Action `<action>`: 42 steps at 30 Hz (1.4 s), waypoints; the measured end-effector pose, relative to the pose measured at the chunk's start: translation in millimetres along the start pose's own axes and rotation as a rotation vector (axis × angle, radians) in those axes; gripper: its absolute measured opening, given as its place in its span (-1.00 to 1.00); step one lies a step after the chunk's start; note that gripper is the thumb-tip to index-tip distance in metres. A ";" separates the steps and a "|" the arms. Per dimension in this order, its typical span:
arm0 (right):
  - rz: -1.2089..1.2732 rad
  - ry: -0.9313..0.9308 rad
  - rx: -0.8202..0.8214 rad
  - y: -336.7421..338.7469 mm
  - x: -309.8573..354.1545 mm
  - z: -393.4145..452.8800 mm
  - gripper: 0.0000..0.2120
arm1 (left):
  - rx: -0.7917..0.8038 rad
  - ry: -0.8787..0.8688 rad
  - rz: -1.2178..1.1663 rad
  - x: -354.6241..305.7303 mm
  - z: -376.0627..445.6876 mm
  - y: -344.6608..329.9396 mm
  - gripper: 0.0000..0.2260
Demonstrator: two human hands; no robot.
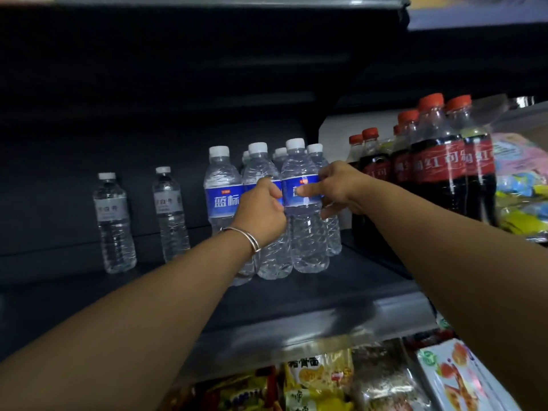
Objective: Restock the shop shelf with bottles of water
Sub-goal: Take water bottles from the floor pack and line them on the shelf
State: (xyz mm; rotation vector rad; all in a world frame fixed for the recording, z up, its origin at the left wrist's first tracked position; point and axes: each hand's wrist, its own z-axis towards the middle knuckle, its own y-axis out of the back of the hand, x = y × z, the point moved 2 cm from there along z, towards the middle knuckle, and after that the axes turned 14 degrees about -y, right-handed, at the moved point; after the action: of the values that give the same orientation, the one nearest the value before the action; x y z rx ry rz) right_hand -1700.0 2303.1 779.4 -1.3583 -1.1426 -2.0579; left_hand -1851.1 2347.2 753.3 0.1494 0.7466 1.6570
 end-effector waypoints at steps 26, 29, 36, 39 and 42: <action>-0.804 0.357 -0.574 -12.4 -61.0 -111.9 -0.51 | 0.154 -0.249 0.086 -35.6 -76.0 -18.8 -0.69; -0.875 0.443 -0.643 -22.8 -89.8 -157.2 -0.57 | 0.154 -0.351 0.141 -50.4 -118.7 -23.2 -0.68; -0.948 0.384 -0.657 -64.8 -202.1 -251.2 -0.59 | 0.224 -0.489 0.077 -49.1 -255.7 -68.7 -0.70; -0.998 0.293 -0.563 -83.5 -269.1 -280.7 -0.58 | 0.321 -0.501 0.018 -36.8 -319.3 -112.7 -0.70; -1.001 0.213 -0.484 -106.6 -348.8 -302.9 -0.63 | 0.432 -0.465 -0.022 -18.8 -386.0 -165.1 -0.69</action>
State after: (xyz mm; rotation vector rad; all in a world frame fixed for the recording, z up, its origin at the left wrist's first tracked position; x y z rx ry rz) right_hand -1791.4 2086.2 367.9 -0.7160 -1.4531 -3.2534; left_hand -1897.2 2187.7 367.2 0.8006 0.7289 1.3453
